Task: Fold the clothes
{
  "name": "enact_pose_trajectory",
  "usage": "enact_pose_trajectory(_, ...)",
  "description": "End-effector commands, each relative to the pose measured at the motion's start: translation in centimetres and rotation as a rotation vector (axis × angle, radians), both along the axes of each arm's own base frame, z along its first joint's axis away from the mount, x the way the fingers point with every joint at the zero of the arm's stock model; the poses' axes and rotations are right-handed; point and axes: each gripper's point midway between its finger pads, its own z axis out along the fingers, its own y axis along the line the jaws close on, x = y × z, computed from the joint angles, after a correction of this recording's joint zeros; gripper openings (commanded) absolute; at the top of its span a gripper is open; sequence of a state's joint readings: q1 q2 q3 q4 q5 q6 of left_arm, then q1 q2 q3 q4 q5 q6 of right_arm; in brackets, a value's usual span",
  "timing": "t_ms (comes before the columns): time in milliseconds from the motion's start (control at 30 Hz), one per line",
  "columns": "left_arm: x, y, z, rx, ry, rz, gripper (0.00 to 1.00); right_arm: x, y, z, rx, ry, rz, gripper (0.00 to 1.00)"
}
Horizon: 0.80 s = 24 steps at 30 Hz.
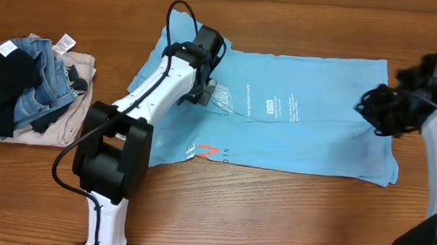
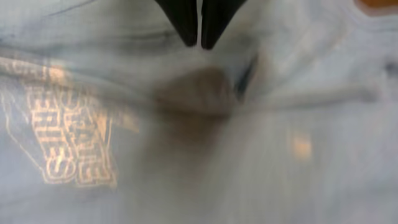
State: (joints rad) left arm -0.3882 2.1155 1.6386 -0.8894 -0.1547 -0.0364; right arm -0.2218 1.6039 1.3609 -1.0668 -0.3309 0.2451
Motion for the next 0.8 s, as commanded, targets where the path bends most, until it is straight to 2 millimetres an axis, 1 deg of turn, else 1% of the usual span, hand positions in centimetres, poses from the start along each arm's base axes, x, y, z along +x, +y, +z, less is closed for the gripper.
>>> enact_pose_trajectory(0, -5.2, 3.3, 0.2, 0.056, 0.211, 0.333, 0.08, 0.8, 4.0, 0.1, -0.044, -0.055, 0.191, 0.44)
enact_pose_trajectory(33, -7.4, 4.1, -0.3, 0.059, 0.295, 0.422, 0.09, 1.0, 4.3, -0.1, -0.061, -0.050, 0.181, 0.44)
enact_pose_trajectory(67, -8.6, 4.1, -0.9, 0.031, 0.354, 0.450, 0.10, 1.1, 4.5, -0.1, -0.059, -0.044, 0.164, 0.44)
enact_pose_trajectory(100, -9.3, 4.0, -1.5, 0.007, 0.391, 0.461, 0.11, 1.2, 4.8, -0.2, -0.050, -0.041, 0.152, 0.44)
enact_pose_trajectory(133, -10.2, 4.1, -2.4, -0.007, 0.426, 0.481, 0.06, 1.3, 5.0, -0.1, -0.043, -0.045, 0.148, 0.44)
enact_pose_trajectory(200, -12.0, 4.7, -3.7, -0.026, 0.493, 0.548, 0.04, 1.5, 5.6, 0.1, -0.019, -0.060, 0.170, 0.44)
enact_pose_trajectory(300, -13.7, 5.6, -5.3, -0.049, 0.551, 0.616, 0.04, 1.6, 7.2, 0.7, 0.040, -0.105, 0.261, 0.44)
enact_pose_trajectory(367, -14.6, 6.5, -6.1, -0.047, 0.570, 0.655, 0.04, 1.7, 7.8, 0.9, 0.054, -0.119, 0.277, 0.44)
enact_pose_trajectory(500, -16.7, 9.3, -7.3, -0.015, 0.621, 0.785, 0.04, 2.1, 10.0, 1.5, 0.078, -0.160, 0.337, 0.44)
enact_pose_trajectory(633, -18.3, 11.4, -8.1, -0.004, 0.657, 0.860, 0.04, 3.1, 13.8, 2.1, 0.099, -0.232, 0.419, 0.47)
enact_pose_trajectory(667, -18.6, 12.1, -8.3, -0.010, 0.664, 0.882, 0.04, 3.5, 15.6, 2.1, 0.111, -0.248, 0.439, 0.47)
enact_pose_trajectory(700, -18.4, 12.3, -8.3, -0.016, 0.660, 0.882, 0.04, 3.7, 16.8, 1.9, 0.121, -0.255, 0.455, 0.47)
enact_pose_trajectory(767, -18.0, 12.4, -8.5, -0.031, 0.644, 0.872, 0.04, 3.8, 19.5, 1.0, 0.139, -0.256, 0.506, 0.46)
